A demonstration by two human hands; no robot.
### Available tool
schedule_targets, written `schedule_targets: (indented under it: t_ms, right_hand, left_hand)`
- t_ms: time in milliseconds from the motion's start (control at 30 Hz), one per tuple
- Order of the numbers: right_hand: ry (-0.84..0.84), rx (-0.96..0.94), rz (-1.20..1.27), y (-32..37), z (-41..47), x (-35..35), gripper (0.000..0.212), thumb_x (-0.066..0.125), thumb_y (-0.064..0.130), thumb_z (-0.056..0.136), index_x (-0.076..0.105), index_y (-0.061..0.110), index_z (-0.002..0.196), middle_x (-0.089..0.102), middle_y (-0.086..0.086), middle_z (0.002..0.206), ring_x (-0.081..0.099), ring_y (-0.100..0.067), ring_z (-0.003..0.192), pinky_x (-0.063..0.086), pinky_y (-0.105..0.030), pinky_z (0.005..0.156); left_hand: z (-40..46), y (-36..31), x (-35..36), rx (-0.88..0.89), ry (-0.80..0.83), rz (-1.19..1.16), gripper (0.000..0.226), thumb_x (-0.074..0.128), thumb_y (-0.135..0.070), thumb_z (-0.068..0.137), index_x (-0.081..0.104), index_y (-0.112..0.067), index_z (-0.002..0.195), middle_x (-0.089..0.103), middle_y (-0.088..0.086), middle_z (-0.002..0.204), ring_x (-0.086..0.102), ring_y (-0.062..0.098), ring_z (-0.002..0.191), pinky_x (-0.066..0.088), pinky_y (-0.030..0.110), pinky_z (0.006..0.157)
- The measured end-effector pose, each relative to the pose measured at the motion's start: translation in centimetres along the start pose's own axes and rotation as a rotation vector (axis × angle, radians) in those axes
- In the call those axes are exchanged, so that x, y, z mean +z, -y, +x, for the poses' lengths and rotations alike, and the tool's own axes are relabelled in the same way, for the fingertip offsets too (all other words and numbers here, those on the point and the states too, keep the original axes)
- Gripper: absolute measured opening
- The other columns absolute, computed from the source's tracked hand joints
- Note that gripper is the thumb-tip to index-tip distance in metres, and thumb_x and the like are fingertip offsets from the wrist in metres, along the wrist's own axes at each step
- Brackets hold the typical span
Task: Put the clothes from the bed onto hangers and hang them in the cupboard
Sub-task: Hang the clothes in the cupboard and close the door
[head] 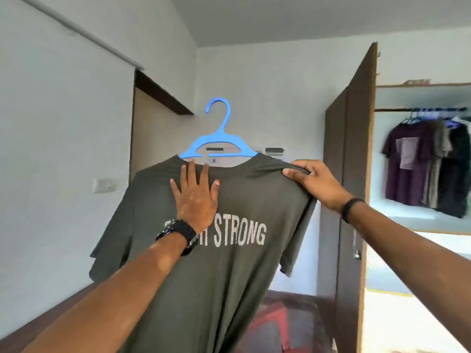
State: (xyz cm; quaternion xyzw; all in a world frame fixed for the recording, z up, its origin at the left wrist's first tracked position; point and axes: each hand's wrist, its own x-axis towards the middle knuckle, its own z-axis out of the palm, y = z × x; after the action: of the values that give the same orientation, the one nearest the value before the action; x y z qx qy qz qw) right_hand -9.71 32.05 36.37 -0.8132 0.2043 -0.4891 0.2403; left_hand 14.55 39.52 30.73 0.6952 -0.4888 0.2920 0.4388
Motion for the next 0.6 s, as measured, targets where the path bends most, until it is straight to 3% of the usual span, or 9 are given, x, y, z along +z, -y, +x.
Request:
schedule_targets:
  t_ms: [67, 167, 267, 367, 467, 533, 600]
  right_hand:
    - [-0.095, 0.000, -0.060, 2.5, 1.7, -5.8, 0.016, 0.063, 0.022, 0.091, 0.069, 0.009, 0.084, 0.066, -0.001, 0.079, 0.060, -0.008, 0.071, 0.047, -0.019, 0.066]
    - [-0.233, -0.014, -0.144, 4.4, 2.5, -12.9, 0.021, 0.065, 0.022, 0.090, 0.067, 0.002, 0.084, 0.065, -0.011, 0.080, 0.058, -0.015, 0.075, 0.047, -0.033, 0.072]
    - [-0.348, 0.006, -0.187, 4.3, 1.5, -18.6, 0.022, 0.067, 0.022, 0.088, 0.070, 0.001, 0.090, 0.069, -0.024, 0.094, 0.064, -0.023, 0.083, 0.051, -0.045, 0.086]
    - [-0.451, 0.044, -0.309, 3.0, -0.4, -24.5, 0.018, 0.070, 0.028, 0.085, 0.073, 0.010, 0.086, 0.073, -0.012, 0.091, 0.068, -0.024, 0.086, 0.053, -0.047, 0.089]
    - [-0.537, 0.090, -0.435, 0.6, -2.3, -30.4, 0.021, 0.068, 0.027, 0.086, 0.071, 0.006, 0.084, 0.072, -0.014, 0.087, 0.067, -0.023, 0.081, 0.053, -0.044, 0.084]
    - [-0.579, 0.130, -0.525, -1.5, -3.7, -34.6, 0.020, 0.067, 0.024, 0.087, 0.070, 0.005, 0.081, 0.071, -0.015, 0.085, 0.064, -0.022, 0.078, 0.052, -0.038, 0.078]
    - [-0.599, 0.162, -0.604, -4.4, -5.1, -39.0, 0.021, 0.066, 0.022, 0.088, 0.067, 0.011, 0.071, 0.069, -0.007, 0.073, 0.061, -0.018, 0.072, 0.049, -0.030, 0.068]
  left_hand:
    - [4.0, -5.4, 0.3, 0.063, 0.032, -0.087, 0.057, 0.036, -0.035, 0.100, 0.019, -0.015, 0.150, 0.003, 0.011, 0.159, 0.003, 0.028, 0.146, 0.006, 0.054, 0.115]
    - [7.6, -13.4, 0.6, 0.163, -0.043, -0.326, 0.061, 0.046, -0.021, 0.097, 0.019, -0.005, 0.149, 0.005, 0.019, 0.157, 0.013, 0.033, 0.144, 0.018, 0.048, 0.116]
    - [8.4, -20.6, 1.8, 0.251, -0.182, -0.545, 0.048, 0.057, -0.010, 0.087, 0.044, -0.002, 0.132, 0.033, 0.022, 0.143, 0.043, 0.038, 0.126, 0.039, 0.045, 0.103]
    - [7.6, -27.9, 5.2, 0.327, -0.170, -0.538, 0.028, 0.060, -0.013, 0.082, 0.056, -0.007, 0.109, 0.051, 0.016, 0.119, 0.055, 0.037, 0.104, 0.044, 0.046, 0.090]
    - [5.6, -35.2, 10.0, 0.388, -0.024, -0.503, 0.031, 0.053, -0.023, 0.092, 0.055, -0.008, 0.119, 0.048, 0.016, 0.132, 0.047, 0.037, 0.120, 0.033, 0.051, 0.104]
    - [4.1, -40.4, 13.6, 0.432, 0.159, -0.485, 0.043, 0.039, -0.032, 0.099, 0.041, -0.011, 0.137, 0.034, 0.012, 0.148, 0.028, 0.029, 0.139, 0.017, 0.049, 0.114]
    - [3.0, -45.4, 17.4, 0.494, 0.308, -0.480, 0.051, 0.031, -0.037, 0.101, 0.027, -0.014, 0.147, 0.021, 0.008, 0.156, 0.014, 0.023, 0.145, 0.009, 0.048, 0.116]
